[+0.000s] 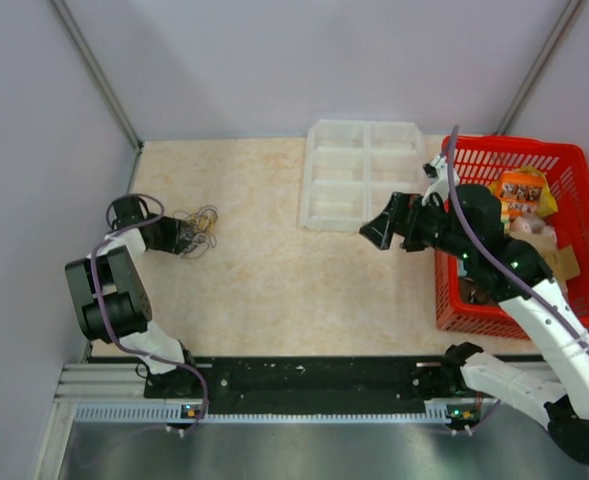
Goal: Untangle the cables
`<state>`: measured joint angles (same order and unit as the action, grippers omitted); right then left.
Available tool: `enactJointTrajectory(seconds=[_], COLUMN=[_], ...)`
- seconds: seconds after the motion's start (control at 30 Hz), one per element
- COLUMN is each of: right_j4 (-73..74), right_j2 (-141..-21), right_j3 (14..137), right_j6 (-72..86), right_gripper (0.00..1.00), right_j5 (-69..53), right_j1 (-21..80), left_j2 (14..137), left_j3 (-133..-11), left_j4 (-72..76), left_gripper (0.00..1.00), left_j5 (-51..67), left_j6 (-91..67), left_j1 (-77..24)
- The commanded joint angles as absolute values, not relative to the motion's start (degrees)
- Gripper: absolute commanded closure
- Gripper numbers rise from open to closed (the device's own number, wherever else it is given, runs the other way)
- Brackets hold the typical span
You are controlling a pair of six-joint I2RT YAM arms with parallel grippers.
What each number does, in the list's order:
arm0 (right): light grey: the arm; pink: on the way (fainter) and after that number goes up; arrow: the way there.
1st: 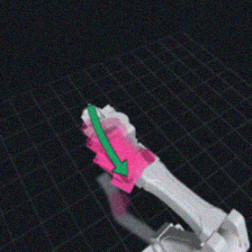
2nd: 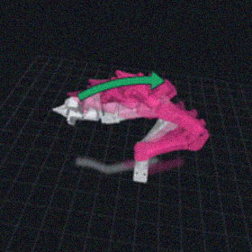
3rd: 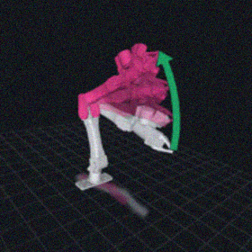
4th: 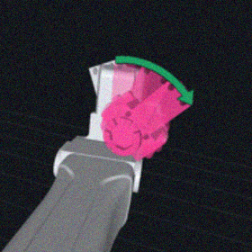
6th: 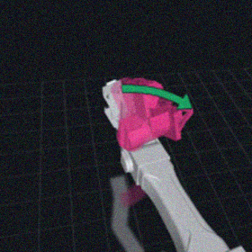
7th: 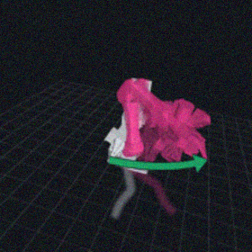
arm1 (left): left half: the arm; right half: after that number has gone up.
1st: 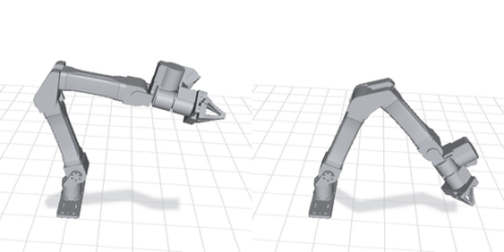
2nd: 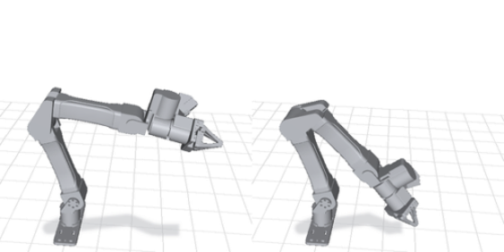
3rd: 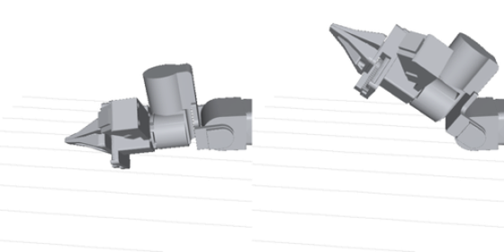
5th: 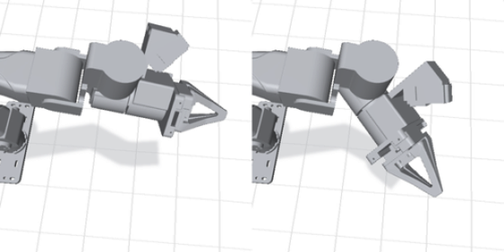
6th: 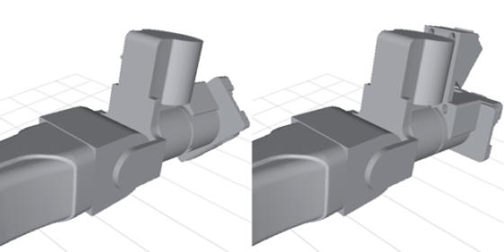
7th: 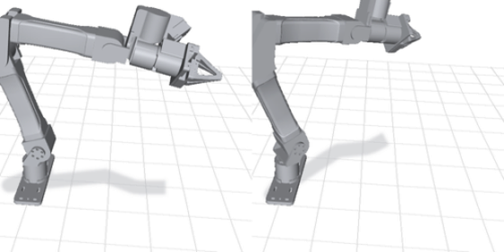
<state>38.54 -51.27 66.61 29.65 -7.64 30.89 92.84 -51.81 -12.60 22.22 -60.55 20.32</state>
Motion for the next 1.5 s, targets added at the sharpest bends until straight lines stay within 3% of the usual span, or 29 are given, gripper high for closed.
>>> enactJointTrajectory(seconds=[0.0,0.27,0.43,0.57,0.93,1.2,1.23,1.3,1.33,1.4,1.47], right_j4=[36.6,37.0,36.7,36.3,31.2,25.9,25.1,22.4,20.7,17.9,17.3], right_j2=[-53.7,-59.2,-63.0,-65.6,-71.4,-74.7,-75.3,-77.4,-78.6,-82.1,-85.9], right_j3=[68.6,69.6,70.9,71.1,71.0,71.9,72.2,72.5,72.8,74.1,77.2], right_j6=[30.1,27.2,27.2,25.8,25.4,23.6,23.5,23.4,23.2,23.1,23.4], right_gripper=[0.01,0.01,0.01,0.01,0.01,0.01,0.01,0.01,0.01,0.01,0.01], right_j5=[-12.3,-7.1,-4.8,-0.9,1.1,0.5,0.4,-1.1,-1.7,-2.5,-3.0], right_j1=[31.0,40.3,44.3,47.4,52.8,52.8,52.9,52.9,52.8,52.8,52.8], left_j2=[94.5,92.4,94.3,91.9,83.8,78.4,78.7,79.7,80.1,80.4,80.2], left_j3=[-52.6,-49.7,-48.3,-45.2,-38.9,-41.5,-43.1,-47.4,-48.2,-50.2,-51.4], left_j4=[-13.0,-10.5,-7.5,-5.9,-3.7,-7.7,-10.7,-14.7,-16.2,-17.5,-18.6], left_gripper=[0.50,0.66,0.92,0.99,1.00,0.99,0.92,0.69,0.51,0.01,0.01], left_j5=[20.7,19.7,23.3,23.3,26.5,26.7,25.4,23.7,22.5,21.5,18.2], left_j6=[-63.4,-61.4,-59.3,-57.8,-54.3,-49.4,-47.9,-45.4,-44.3,-42.2,-40.8], left_j1=[20.2,19.2,19.2,19.2,19.0,18.5,18.5,18.7,19.0,20.0,20.7])
